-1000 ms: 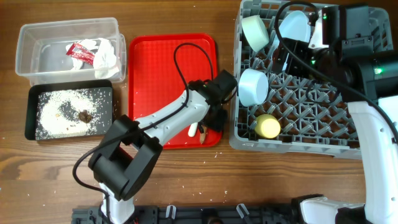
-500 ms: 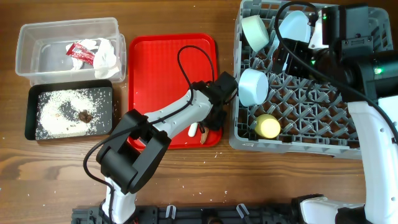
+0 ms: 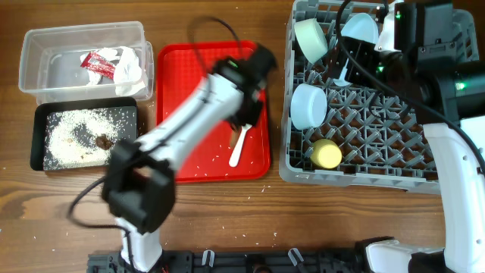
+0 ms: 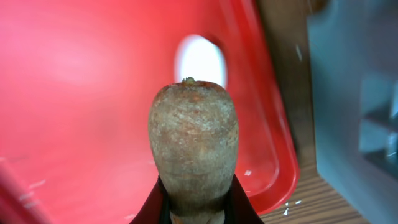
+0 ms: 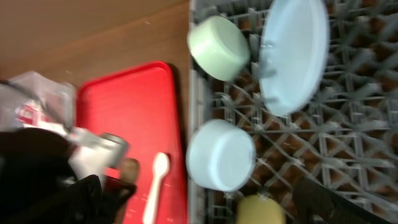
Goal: Sort waste into correct bins and load items into the dishwasher rack
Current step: 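Carry the carrot to the black tray and release it, then grasp the white plastic spoon on the red tray with the right gripper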
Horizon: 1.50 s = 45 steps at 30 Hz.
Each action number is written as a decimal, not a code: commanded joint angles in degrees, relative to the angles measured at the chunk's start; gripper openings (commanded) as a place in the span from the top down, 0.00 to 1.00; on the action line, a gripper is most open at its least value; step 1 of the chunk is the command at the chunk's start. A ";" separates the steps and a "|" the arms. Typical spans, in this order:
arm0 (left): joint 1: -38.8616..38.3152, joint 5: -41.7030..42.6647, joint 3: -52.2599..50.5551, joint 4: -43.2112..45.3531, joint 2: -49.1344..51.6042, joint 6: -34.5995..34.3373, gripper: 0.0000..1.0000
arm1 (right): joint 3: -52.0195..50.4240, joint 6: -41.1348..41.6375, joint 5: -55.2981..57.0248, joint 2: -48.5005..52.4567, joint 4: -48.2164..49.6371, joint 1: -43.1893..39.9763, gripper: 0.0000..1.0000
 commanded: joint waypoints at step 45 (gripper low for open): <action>42.71 2.25 -21.49 18.60 -26.03 -17.97 0.17 | -13.49 24.00 -8.76 40.09 18.75 27.04 0.43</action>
